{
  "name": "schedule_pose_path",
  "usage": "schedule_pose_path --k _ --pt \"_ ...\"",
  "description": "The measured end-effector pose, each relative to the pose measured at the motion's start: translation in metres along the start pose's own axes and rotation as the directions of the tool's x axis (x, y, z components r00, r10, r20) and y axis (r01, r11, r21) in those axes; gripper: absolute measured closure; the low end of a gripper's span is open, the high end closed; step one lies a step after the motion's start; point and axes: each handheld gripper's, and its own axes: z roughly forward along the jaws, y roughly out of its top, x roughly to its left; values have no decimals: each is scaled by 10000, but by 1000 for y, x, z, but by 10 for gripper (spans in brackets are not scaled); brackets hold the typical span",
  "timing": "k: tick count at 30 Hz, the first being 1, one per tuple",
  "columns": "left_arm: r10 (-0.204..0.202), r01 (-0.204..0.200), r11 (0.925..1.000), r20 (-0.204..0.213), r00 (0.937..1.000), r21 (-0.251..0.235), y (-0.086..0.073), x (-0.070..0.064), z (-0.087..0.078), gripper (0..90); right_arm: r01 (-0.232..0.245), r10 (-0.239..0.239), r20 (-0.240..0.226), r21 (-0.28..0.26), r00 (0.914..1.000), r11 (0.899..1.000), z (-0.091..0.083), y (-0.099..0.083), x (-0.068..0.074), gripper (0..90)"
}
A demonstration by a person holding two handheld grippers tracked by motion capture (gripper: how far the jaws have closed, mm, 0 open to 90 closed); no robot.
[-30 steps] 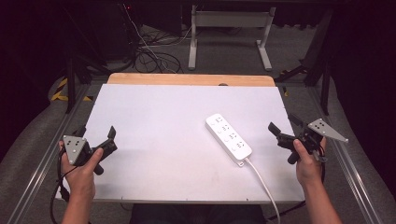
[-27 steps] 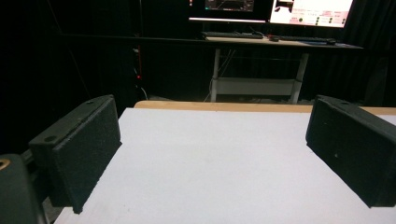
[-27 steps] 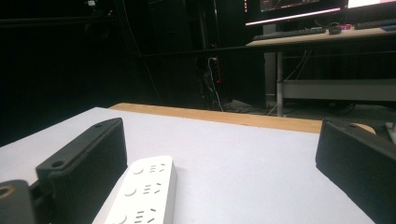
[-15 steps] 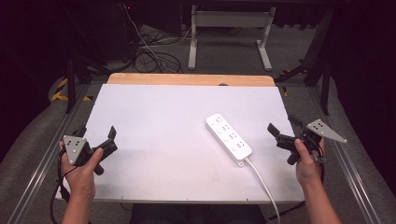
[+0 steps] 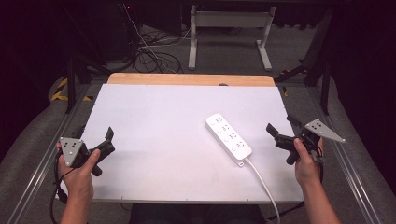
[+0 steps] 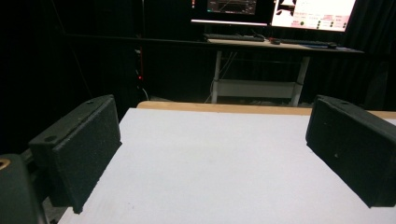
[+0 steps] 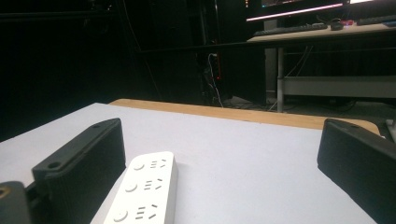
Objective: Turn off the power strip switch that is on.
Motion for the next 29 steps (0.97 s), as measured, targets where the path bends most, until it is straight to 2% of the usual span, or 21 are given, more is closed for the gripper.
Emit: schedule_pose_path --k 29 --pt "-30 30 10000 19 10000 3 0 0 2 38 88 -87 -75 50 9999 9999 1 -1 -1 29"
